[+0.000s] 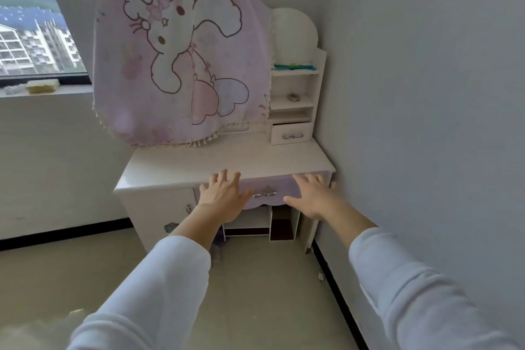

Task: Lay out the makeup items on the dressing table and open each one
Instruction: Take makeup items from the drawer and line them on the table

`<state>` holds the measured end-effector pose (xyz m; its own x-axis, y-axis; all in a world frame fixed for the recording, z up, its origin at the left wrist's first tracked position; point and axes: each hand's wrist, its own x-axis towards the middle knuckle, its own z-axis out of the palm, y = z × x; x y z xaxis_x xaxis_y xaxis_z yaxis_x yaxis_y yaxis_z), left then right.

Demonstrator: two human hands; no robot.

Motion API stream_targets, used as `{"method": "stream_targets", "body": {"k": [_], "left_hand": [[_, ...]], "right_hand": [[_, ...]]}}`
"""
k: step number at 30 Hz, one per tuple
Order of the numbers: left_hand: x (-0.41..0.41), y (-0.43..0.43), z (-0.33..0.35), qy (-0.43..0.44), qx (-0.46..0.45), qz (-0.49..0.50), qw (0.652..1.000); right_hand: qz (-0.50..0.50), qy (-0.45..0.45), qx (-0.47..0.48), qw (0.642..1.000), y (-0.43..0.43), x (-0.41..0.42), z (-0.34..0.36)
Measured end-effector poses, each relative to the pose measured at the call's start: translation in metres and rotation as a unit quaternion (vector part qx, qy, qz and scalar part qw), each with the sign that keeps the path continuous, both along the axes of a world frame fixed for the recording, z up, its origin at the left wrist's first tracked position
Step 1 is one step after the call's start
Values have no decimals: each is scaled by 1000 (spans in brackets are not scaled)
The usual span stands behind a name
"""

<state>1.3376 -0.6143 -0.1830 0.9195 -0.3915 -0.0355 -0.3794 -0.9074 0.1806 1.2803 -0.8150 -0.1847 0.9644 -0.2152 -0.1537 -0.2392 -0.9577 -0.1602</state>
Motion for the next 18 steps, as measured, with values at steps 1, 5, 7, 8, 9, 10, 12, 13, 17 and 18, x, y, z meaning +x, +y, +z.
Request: {"method": "stream_targets", "body": {"k": [1, 5, 7, 8, 9, 10, 12, 13, 17, 18], "left_hand": [[18, -6, -9, 9, 1, 0, 1000], [99, -29, -51, 39, 5, -5, 999], [144, -40, -75, 54, 12, -12, 998], [165, -45, -88, 64, 16, -16, 998], [187, -50, -100, 76, 20, -19, 997], [209, -54, -112, 88, 27, -22, 996], [248, -62, -136, 114, 36, -26, 993], [265, -65, -147, 126, 39, -27, 991], [316, -73, -186, 174, 45, -26, 983], [324, -75, -197, 183, 45, -25, 982]], "right_hand": [[3, 9, -1, 1000, -6, 18, -10], [7, 42, 3, 999, -30, 95, -55], [1, 58, 14, 998, -42, 140, -78], [-2, 69, 19, 997, -47, 161, -90], [-4, 81, 24, 996, -51, 183, -101], [-5, 95, 28, 995, -54, 204, -112], [-3, 125, 34, 992, -60, 240, -134], [-1, 138, 37, 990, -62, 256, -144], [1, 170, 49, 984, -71, 307, -182], [1, 171, 47, 984, -72, 317, -190]]}}
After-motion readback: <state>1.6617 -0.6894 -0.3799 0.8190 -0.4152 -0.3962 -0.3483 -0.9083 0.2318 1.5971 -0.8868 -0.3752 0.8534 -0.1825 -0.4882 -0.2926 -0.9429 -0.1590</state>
